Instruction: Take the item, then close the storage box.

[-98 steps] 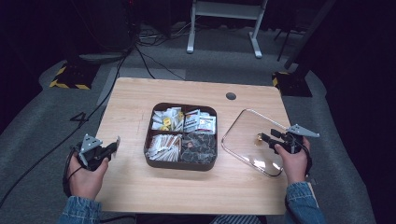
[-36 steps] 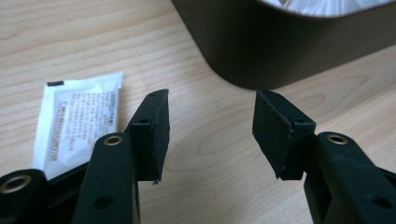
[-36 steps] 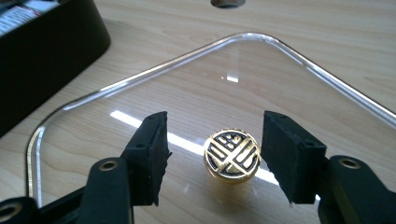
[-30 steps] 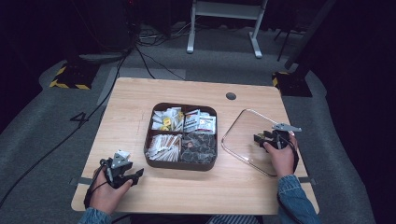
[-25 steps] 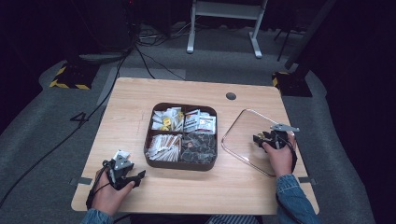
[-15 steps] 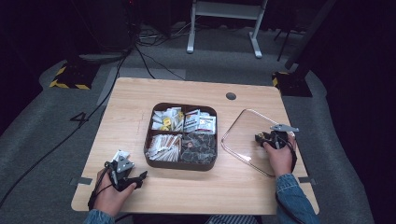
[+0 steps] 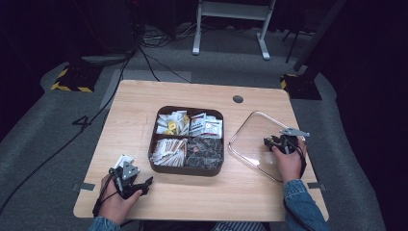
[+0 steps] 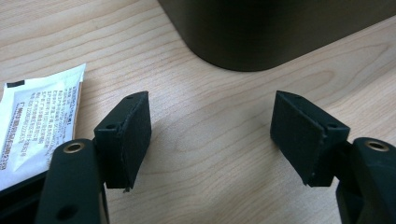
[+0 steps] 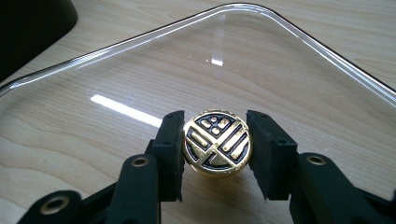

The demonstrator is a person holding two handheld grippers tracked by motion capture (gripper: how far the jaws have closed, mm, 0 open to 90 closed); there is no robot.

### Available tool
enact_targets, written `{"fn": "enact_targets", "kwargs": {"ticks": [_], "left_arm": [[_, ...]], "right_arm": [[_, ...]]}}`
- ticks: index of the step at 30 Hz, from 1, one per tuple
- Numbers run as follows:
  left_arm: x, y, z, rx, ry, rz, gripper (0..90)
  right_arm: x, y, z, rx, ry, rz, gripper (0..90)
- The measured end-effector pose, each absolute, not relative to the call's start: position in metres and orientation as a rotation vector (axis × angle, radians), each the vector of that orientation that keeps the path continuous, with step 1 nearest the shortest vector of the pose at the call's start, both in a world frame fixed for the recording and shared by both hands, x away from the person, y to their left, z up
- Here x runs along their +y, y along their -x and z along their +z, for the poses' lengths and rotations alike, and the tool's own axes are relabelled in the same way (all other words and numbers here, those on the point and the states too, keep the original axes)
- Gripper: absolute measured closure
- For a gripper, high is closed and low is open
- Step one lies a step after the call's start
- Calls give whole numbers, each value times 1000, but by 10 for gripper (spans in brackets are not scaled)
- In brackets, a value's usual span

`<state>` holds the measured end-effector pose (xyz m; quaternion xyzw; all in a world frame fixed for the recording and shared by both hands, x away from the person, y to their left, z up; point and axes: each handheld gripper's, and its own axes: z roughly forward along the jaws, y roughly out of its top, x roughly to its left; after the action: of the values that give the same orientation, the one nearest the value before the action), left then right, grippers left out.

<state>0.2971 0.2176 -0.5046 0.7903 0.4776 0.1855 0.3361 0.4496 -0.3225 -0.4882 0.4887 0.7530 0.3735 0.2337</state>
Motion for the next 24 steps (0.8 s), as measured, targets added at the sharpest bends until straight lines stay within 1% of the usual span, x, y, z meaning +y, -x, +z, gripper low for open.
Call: {"fn": "enact_targets", "kwargs": {"ticks": [10, 24], "left_arm": [[217, -296, -505, 1250, -2058, 482, 289], [217, -295, -505, 1252, -2058, 479, 286]], "right_arm": [[-327, -445, -480, 2063, -1327, 1055, 591], [-316, -436, -449, 2072, -1231, 1157, 590]]}}
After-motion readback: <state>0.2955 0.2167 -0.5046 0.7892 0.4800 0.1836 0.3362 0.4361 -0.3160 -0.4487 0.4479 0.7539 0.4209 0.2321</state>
